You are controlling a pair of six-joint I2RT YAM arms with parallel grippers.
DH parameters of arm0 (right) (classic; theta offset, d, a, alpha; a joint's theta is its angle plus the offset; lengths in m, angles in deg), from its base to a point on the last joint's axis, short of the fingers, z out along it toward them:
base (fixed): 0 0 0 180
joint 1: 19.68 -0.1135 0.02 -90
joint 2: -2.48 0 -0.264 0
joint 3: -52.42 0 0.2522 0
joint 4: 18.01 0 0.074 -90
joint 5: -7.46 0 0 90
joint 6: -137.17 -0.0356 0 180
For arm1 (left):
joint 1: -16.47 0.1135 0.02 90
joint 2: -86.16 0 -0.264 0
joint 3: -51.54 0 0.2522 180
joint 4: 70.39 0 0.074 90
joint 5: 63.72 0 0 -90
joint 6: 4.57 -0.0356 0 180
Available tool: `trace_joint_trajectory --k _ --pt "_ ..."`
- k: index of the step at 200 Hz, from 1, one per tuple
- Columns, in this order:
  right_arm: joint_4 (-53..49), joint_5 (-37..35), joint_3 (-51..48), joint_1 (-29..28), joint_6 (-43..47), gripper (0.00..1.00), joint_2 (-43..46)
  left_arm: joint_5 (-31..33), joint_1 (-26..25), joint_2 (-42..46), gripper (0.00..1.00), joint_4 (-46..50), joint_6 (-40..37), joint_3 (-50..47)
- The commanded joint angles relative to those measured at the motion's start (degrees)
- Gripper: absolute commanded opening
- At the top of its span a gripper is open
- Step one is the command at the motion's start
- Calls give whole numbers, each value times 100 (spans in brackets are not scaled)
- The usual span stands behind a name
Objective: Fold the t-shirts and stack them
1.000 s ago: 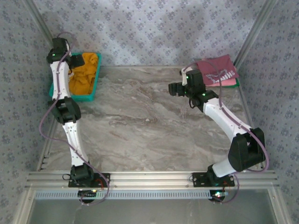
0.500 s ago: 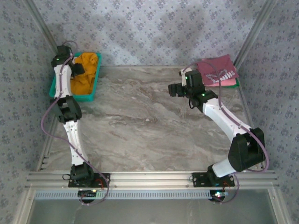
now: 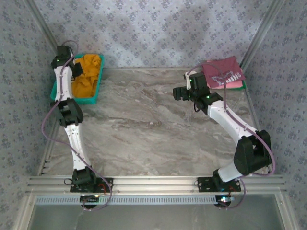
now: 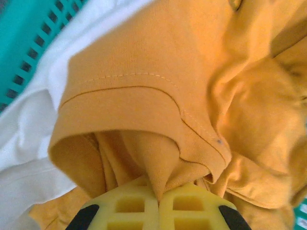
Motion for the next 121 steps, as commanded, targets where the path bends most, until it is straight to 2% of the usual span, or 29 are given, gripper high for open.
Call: trace_joint_trajectory --k 1,45,60,91,121 --pt "-15 -59 167 -42 -15 96 -23 -3 -66 1149 0 -221 22 232" --pt "131 -50 212 -65 -29 96 -24 26 -398 2126 0 -586 13 673" --pt "149 -51 222 -61 -12 97 -24 -125 -535 2485 0 -1048 55 761" --pt "225 -84 235 -50 20 97 6 -933 -796 3063 0 -2395 449 899" --pt "314 -164 190 -44 24 98 113 -1180 -1316 3375 0 -3309 638 1198"
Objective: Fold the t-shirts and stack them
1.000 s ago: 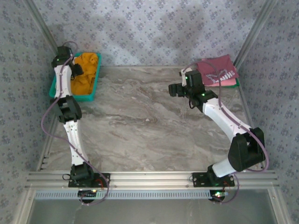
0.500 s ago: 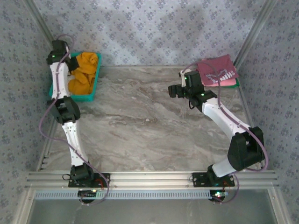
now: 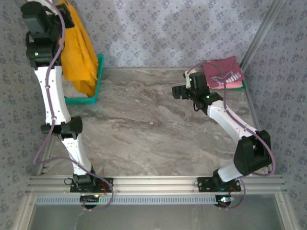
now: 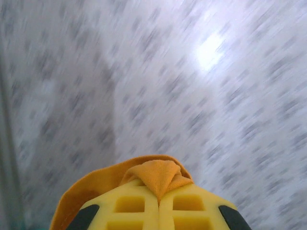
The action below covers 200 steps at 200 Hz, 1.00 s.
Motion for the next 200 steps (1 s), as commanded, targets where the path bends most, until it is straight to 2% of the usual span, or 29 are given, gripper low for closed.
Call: trace_joint_trajectory --k 1,23,50,62,81,97,125,146,155,177,187,200 --pt "145 -151 145 -16 24 98 116 -465 -367 306 0 -1332 232 265" --pt "172 -219 83 -14 42 98 240 -625 -830 516 0 -1729 439 257" --pt "351 -393 -238 84 -92 99 487 -689 -1584 647 0 -1605 606 257" --pt "360 -418 -348 204 -385 99 607 -316 -2256 707 0 -1359 88 283" --pt "511 -70 -543 586 -829 100 780 355 -3468 748 0 -1156 -1201 266" --pt "545 142 -655 872 -1034 99 901 595 -4012 782 0 -1129 -1538 266" --pt "607 482 -813 1294 -1338 99 1071 1273 -4168 882 0 -750 -1685 59" --pt "590 644 -814 1325 -1203 99 1083 1545 -4103 794 0 -235 -1878 -414" --pt "532 619 -778 1324 -1137 99 1083 1767 -4034 664 0 20 -1699 -516" --pt "562 383 -885 1348 -1111 99 1244 741 -3846 167 0 453 -1317 -490" --pt "543 342 -907 1375 -1106 99 1317 736 -3915 -106 0 704 -1457 -215" --pt "456 328 -866 1398 -1070 99 1368 1104 -3927 -412 0 1210 -1574 297"
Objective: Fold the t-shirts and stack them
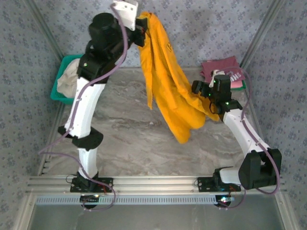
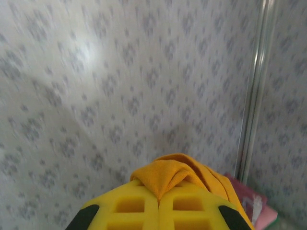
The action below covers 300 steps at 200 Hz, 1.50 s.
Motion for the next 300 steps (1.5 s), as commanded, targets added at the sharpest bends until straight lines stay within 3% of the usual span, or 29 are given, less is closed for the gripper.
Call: trace_joint_trajectory --k 1,34,59,86,96,110,143,163,185,208,235,262,275,300 --pt "-63 -75 18 44 12 99 268 140 -27 -579 0 924 -126 623" --pt "-163 -84 -41 54 255 99 537 192 400 -612 0 1986 -134 736" --pt "0 -204 -268 65 465 99 803 439 465 -308 0 2619 -645 490" --pt "212 -184 -410 68 592 100 954 -370 522 408 0 1414 -1182 -1382" --pt "313 -184 -450 69 604 100 971 -761 520 408 0 1061 -1288 -1650" --pt "341 -179 -438 67 586 100 992 -1177 520 -97 0 1046 -1264 -1241" --pt "341 -140 -555 55 580 100 1216 -2031 416 -1992 0 1109 -930 1071" --pt "264 -198 -643 60 653 100 1457 -2362 220 -2357 0 407 -649 1223" --pt "305 -169 -835 77 764 100 1844 -2039 -71 -2176 0 -139 -267 1133" --pt "806 291 -1276 141 775 100 2320 -1899 -354 -1785 0 -509 -368 846" --pt "1399 624 -1713 224 543 100 2525 -1909 -386 -1548 0 -398 -204 713" --pt "1782 1422 -1898 221 520 100 2187 -1482 -387 -1433 0 -73 -112 722" --pt "1797 1379 -1953 259 386 100 1972 -1389 -396 -1405 0 -20 -86 720" --pt "1140 1597 -1702 915 -342 100 1067 -825 -377 -1397 0 282 -241 722"
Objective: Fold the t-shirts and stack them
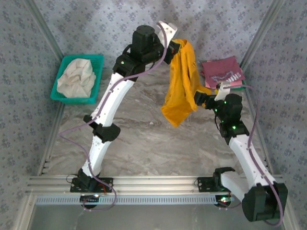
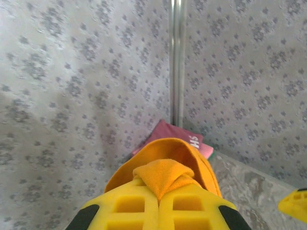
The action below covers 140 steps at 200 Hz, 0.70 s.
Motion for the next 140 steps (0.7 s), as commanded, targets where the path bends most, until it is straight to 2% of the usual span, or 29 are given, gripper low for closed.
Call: trace_joint_trajectory --k 1,24,37,56,58,62,68,78,83,86,98,114,140 --pt "-396 447 168 594 -753 100 -752 645 30 137 0 133 -37 90" --pt "-215 1200 -22 1287 -1487 93 -1370 1494 234 105 0 596 0 56" --pt "-325 1027 -52 1337 -1534 92 -1468 1853 523 61 0 933 270 -33" --pt "-580 904 74 1341 -1442 92 -1605 1949 1051 7 1 1355 824 -425" --pt "-597 899 91 1342 -1429 92 -1622 1947 1114 5 5 1377 879 -480" --pt "-645 881 134 1332 -1412 92 -1660 1946 1211 -2 20 1417 950 -624" --pt "-730 821 204 1328 -1378 92 -1720 2033 1334 -2 46 1454 1043 -849" --pt "-932 650 344 1321 -1349 92 -1869 2529 1469 28 69 1445 1151 -1244" --pt "-1022 598 413 1325 -1339 93 -1955 2822 1507 66 93 1364 1158 -1505" --pt "-1053 594 452 1334 -1332 93 -2005 2972 1533 108 98 1308 1139 -1649" --pt "-1233 625 611 1367 -1361 92 -2249 3097 1662 355 98 932 1123 -2331" --pt "-1275 697 706 1382 -1424 91 -2444 2640 1857 945 97 203 1353 -3413" --pt "-1228 695 682 1387 -1464 91 -2458 1930 2129 2107 89 -1206 1793 -5646"
